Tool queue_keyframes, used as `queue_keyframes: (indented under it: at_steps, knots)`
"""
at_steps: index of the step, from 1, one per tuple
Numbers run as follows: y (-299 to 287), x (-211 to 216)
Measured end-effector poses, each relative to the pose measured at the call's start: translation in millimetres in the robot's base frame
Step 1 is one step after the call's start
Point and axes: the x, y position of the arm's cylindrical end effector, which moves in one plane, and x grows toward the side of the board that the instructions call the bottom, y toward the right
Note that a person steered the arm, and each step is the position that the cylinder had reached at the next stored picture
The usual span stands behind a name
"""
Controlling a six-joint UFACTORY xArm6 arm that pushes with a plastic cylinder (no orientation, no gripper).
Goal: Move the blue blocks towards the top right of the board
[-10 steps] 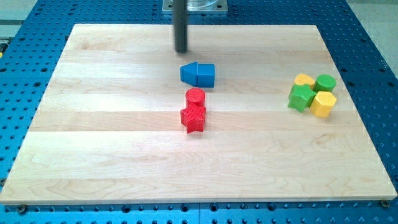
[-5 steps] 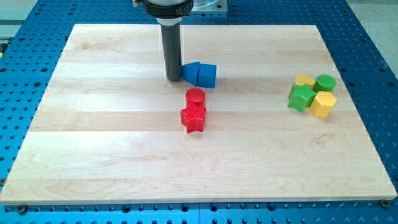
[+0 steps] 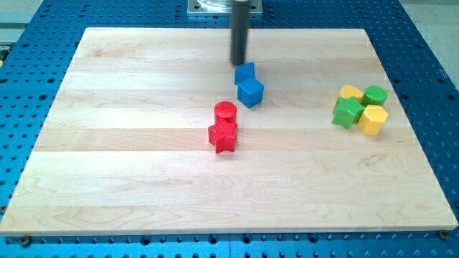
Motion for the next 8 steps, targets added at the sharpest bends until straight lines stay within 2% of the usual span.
queue_keyframes:
  at_steps: [1,2,3,6,8]
  knots:
    - [-50,5]
    - [-41,53]
    - [32,51]
    - [97,19]
    - [-6,16]
